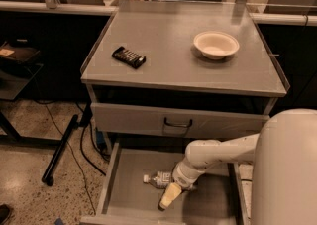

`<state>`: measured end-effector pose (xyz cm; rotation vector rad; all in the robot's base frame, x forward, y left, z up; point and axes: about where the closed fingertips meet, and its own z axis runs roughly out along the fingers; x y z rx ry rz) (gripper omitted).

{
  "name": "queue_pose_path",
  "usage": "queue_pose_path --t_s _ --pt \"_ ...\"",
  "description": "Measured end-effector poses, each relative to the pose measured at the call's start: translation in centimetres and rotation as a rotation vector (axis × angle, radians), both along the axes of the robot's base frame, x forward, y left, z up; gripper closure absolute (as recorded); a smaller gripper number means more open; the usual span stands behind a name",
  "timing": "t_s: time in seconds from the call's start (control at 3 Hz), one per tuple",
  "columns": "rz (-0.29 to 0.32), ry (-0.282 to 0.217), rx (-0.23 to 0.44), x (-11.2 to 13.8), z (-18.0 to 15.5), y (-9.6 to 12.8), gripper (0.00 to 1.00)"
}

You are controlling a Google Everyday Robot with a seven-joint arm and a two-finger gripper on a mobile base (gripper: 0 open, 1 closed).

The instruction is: Pick blue plastic bottle from middle drawer and place on counter

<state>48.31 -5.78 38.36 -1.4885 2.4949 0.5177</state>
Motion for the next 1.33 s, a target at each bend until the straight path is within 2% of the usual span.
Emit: queue_pose_path --t_s 0.33,1.33 --pt "-0.005 0.020 -0.013 0.04 -1.82 -0.08 0.02" --pt "-0.005 0.020 -0.013 0.04 -1.83 -0.07 0.70"
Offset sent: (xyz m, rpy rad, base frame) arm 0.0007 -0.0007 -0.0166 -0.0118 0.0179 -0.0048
